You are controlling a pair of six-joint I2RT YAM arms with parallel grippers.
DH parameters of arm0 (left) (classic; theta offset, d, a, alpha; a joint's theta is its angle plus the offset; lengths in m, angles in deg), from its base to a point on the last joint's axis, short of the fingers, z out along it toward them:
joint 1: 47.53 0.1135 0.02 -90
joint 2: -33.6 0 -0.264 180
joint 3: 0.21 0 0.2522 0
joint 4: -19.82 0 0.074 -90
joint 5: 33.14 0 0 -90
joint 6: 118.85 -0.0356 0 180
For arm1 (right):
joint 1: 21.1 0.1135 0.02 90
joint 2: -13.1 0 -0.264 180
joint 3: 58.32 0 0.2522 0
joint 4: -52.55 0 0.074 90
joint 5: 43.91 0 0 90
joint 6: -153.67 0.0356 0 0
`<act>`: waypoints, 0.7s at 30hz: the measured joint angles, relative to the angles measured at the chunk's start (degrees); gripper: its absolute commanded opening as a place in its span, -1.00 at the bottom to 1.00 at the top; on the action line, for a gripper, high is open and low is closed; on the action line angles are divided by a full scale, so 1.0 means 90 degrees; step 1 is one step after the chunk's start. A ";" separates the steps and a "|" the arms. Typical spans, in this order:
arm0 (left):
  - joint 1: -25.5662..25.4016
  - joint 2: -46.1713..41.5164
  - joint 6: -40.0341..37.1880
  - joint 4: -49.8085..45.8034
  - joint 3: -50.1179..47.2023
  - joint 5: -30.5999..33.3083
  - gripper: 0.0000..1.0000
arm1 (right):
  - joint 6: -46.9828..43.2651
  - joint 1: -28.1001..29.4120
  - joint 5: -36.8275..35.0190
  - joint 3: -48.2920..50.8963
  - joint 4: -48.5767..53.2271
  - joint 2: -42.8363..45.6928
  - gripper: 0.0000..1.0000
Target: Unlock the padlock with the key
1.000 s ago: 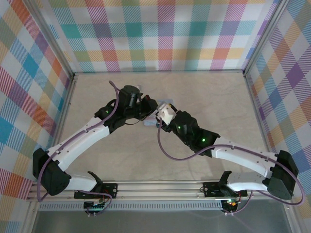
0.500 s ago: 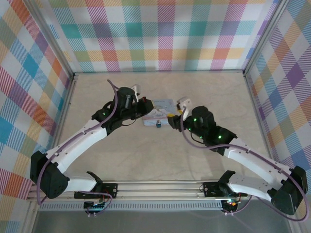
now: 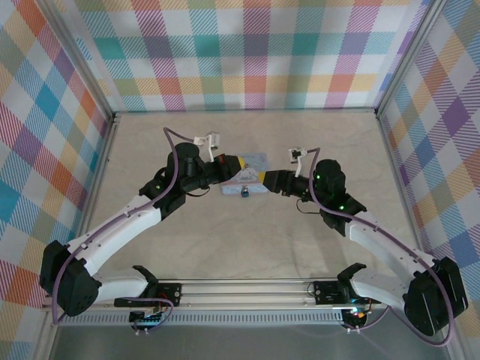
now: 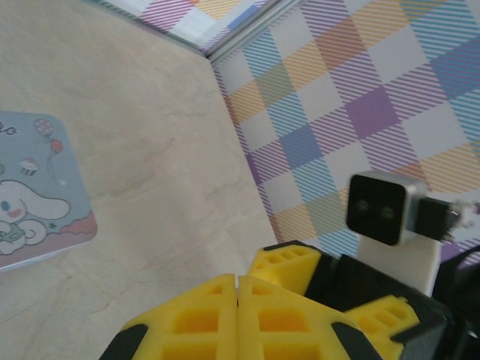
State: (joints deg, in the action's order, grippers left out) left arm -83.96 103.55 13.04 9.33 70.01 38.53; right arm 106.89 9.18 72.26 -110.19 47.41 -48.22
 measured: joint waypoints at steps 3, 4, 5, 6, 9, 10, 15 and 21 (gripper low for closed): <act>0.0000 -0.0068 0.0117 0.0376 -0.0141 -0.0187 -1.00 | 0.0539 -0.0032 0.0209 0.0124 -0.0733 -0.0107 0.06; 0.0000 -0.0085 0.0155 0.0503 -0.0185 -0.0243 -1.00 | 0.0699 -0.0036 0.0262 0.0165 -0.1032 -0.0155 0.06; -0.0002 -0.0097 0.0206 0.0627 -0.0216 -0.0304 -1.00 | 0.0831 -0.0036 0.0294 0.0199 -0.1280 -0.0192 0.06; -0.0002 -0.0097 0.0236 0.0704 -0.0228 -0.0352 -1.00 | 0.0959 -0.0036 0.0318 0.0231 -0.1498 -0.0226 0.07; -0.0019 -0.0097 0.0330 0.0950 -0.0255 -0.0491 -1.00 | 0.1222 -0.0036 0.0342 0.0321 -0.2035 -0.0289 0.08; -0.0032 -0.0097 0.0362 0.1020 -0.0260 -0.0537 -1.00 | 0.1297 -0.0036 0.0345 0.0321 -0.2164 -0.0308 0.07; -0.0129 -0.0114 0.0420 0.1265 -0.0272 -0.0668 -1.00 | 0.1506 -0.0036 0.0362 0.0321 -0.2647 -0.0325 -0.02; -0.0199 -0.0117 0.0464 0.1486 -0.0306 -0.0726 -1.00 | 0.1702 -0.0036 0.0391 0.0321 -0.2977 -0.0381 -0.14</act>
State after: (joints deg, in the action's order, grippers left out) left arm -85.75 102.50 17.21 22.71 67.26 32.00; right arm 122.21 8.85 75.78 -107.30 20.62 -51.66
